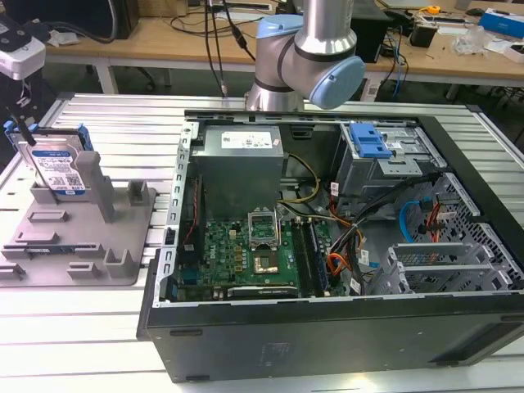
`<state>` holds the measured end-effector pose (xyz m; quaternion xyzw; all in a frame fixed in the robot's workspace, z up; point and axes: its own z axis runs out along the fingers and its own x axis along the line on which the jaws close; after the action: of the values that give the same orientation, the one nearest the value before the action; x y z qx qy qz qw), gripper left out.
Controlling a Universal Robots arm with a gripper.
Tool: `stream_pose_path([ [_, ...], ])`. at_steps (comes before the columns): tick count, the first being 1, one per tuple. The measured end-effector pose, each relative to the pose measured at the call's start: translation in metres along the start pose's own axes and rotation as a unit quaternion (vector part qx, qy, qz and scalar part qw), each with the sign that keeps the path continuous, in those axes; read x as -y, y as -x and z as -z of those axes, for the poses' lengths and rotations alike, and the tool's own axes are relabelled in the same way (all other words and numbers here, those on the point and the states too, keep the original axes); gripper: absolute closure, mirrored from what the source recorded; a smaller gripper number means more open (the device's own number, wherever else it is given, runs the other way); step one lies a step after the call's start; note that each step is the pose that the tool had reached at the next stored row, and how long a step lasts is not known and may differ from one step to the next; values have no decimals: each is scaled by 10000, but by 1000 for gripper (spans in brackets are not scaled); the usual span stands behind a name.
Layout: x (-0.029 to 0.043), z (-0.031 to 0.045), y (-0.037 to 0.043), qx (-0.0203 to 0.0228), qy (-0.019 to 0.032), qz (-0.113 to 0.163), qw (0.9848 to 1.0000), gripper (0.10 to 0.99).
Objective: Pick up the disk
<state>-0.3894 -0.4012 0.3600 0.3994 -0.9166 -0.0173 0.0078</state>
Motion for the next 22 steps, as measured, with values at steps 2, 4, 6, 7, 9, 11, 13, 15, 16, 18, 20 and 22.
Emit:
stream_pose_path([
  [2,0,-3,0,-8,0,204,9998,529],
  [4,0,-4,0,-15,0,381,9993,529],
  [6,0,-5,0,-25,0,639,9980,529],
  [7,0,-6,0,-26,-2,721,9974,529],
  [9,0,-7,0,-28,-11,946,9955,529],
  [11,0,-9,0,-34,-13,1154,9933,529],
  [13,0,-10,0,-40,-13,1325,9912,529],
  [15,0,-11,0,-47,-13,1516,9884,529],
  [16,0,-11,0,-51,-12,1602,9871,529],
  [18,0,-13,0,-58,-12,1811,9834,529],
  [20,0,-14,0,-70,-12,2129,9771,529],
  [22,0,-14,0,-79,-12,2384,9711,529],
])
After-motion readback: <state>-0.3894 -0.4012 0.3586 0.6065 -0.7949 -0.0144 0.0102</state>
